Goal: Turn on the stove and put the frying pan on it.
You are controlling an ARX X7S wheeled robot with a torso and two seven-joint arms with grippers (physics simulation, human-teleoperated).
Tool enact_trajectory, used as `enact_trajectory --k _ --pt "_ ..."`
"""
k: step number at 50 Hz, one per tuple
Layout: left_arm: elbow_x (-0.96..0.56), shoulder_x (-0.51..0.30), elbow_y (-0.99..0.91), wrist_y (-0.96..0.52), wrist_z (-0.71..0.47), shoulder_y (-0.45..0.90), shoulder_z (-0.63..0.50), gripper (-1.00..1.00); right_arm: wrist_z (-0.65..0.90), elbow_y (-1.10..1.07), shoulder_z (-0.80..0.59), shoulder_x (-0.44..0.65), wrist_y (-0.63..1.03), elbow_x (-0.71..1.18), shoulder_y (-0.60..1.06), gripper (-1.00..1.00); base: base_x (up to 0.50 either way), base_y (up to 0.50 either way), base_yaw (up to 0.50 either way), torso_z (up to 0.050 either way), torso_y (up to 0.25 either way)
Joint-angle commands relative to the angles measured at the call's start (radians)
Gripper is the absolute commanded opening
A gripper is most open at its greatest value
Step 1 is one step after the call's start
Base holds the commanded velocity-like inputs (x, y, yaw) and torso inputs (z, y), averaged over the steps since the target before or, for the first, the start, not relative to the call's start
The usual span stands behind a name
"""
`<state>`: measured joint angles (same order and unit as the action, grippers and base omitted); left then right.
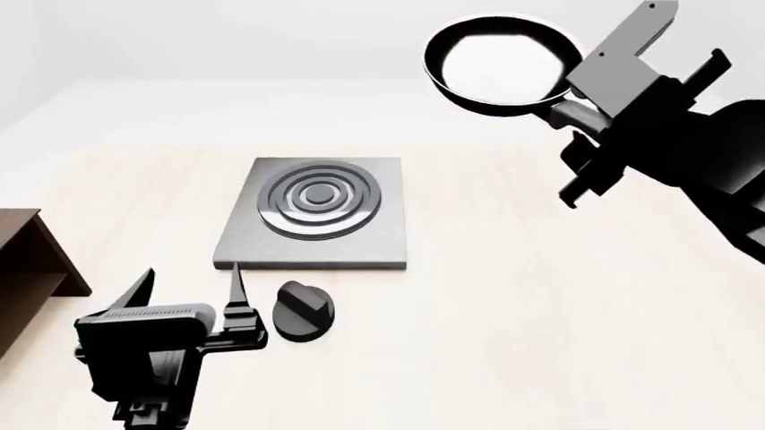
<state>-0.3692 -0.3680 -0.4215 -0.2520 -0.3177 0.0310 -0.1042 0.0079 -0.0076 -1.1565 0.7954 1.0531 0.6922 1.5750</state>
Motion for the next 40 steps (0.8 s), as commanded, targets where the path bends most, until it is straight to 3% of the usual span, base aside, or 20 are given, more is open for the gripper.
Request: enact_trajectory --k 1,40 --pt "-0.002 -0.002 0.004 0.010 0.002 -0.003 -0.001 1.00 0.034 0.117 0.033 -0.116 -0.094 -0.135 0.015 -1.00 0.00 0.00 0.00 0.000 0.000" --pt "-0.048 -0.010 -0.004 0.055 0.030 -0.023 0.007 1.00 0.093 0.445 0.056 -0.456 -0.301 -0.200 -0.020 -1.00 0.00 0.00 0.00 0.000 0.002"
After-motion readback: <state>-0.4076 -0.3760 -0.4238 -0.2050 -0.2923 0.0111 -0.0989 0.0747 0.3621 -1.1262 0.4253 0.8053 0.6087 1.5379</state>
